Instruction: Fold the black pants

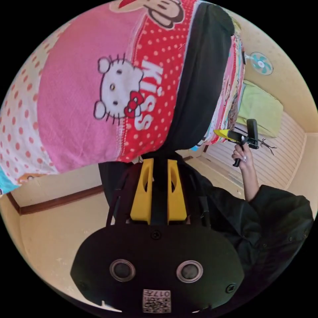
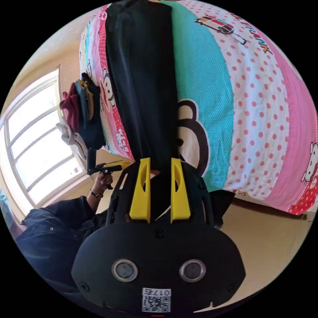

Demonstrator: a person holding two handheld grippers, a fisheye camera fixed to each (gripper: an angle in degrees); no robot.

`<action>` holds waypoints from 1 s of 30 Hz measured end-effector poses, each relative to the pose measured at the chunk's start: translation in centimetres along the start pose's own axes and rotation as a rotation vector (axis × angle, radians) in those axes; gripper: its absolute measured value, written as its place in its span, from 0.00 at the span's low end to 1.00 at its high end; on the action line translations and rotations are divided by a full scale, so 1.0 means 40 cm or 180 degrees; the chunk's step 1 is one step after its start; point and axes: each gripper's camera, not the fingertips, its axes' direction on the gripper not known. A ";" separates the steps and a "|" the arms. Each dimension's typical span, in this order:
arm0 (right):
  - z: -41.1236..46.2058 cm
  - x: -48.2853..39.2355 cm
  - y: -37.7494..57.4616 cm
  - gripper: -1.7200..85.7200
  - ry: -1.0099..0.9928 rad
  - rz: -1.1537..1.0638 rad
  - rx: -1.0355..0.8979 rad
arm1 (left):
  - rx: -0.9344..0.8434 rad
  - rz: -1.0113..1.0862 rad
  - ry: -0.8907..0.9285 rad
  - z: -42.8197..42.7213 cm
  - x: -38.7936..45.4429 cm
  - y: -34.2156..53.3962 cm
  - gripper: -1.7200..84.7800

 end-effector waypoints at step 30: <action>-0.211 -0.170 0.013 0.17 -0.0360 -0.0350 0.1781 | 0.1565 0.0360 0.0641 0.128 0.087 0.012 0.16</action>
